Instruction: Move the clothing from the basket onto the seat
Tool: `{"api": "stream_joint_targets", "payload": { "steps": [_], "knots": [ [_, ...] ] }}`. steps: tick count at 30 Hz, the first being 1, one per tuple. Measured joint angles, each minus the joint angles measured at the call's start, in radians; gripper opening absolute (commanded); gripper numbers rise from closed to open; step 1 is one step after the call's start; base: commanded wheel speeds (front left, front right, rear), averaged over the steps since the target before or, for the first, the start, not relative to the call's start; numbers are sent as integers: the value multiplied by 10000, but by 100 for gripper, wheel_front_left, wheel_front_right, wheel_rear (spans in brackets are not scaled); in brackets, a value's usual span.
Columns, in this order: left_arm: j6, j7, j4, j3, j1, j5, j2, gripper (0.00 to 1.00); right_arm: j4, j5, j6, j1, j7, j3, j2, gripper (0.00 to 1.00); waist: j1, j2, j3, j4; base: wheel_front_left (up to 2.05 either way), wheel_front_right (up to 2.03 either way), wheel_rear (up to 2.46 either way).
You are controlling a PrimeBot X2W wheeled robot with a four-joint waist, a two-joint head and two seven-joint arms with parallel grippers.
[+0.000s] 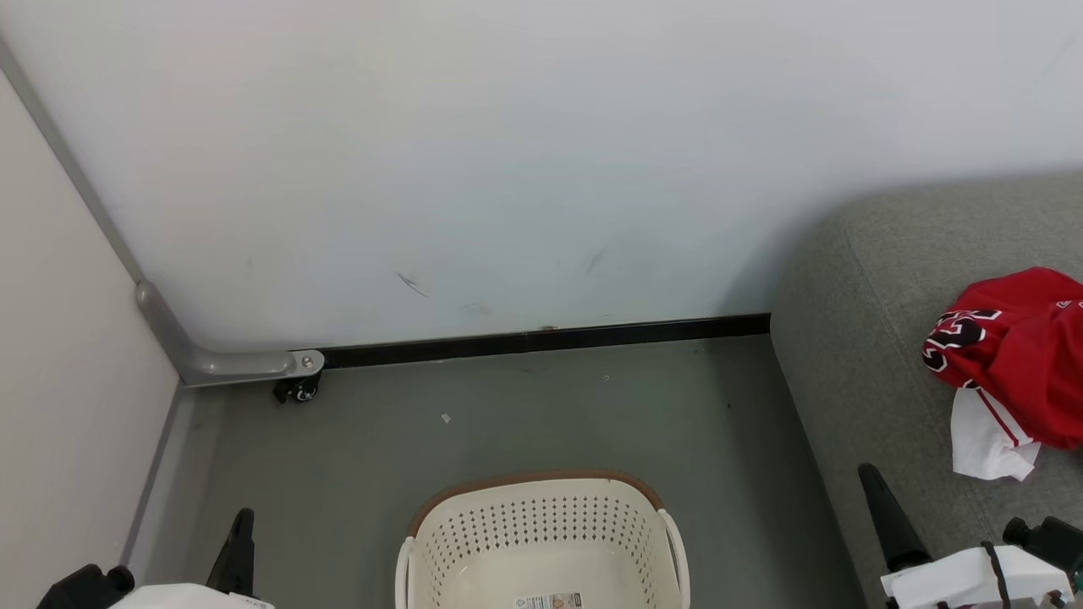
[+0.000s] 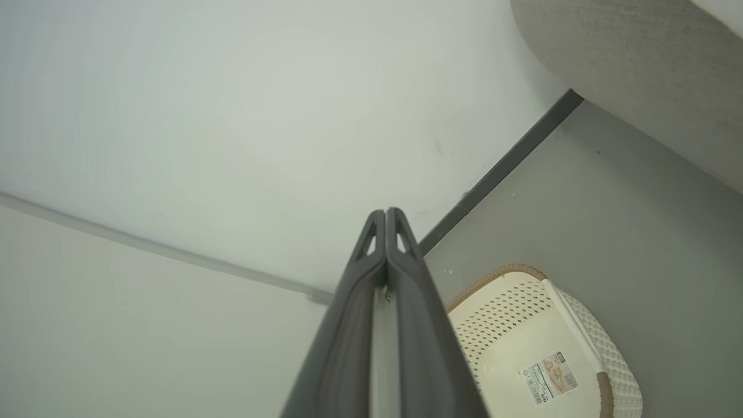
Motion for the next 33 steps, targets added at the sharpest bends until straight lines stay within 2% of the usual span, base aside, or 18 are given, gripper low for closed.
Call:
{"api": "stream_joint_targets", "payload": {
  "steps": [5,10,33],
  "knots": [
    [-203,165,61,194,-95,-529,-92,0,82,809,0,-75,196,-54,-40,0,-41,-1,72,4,0,0,0],
    [-357,314,132,387,-146,-1060,-194,0,140,1574,0,-225,314,-111,-88,0,-66,0,140,8,0,0,0],
    [-1440,1089,449,1283,-512,-3538,-727,0,324,5306,-2,-640,1003,-368,-286,0,-83,0,338,25,0,0,0]
  ]
}}
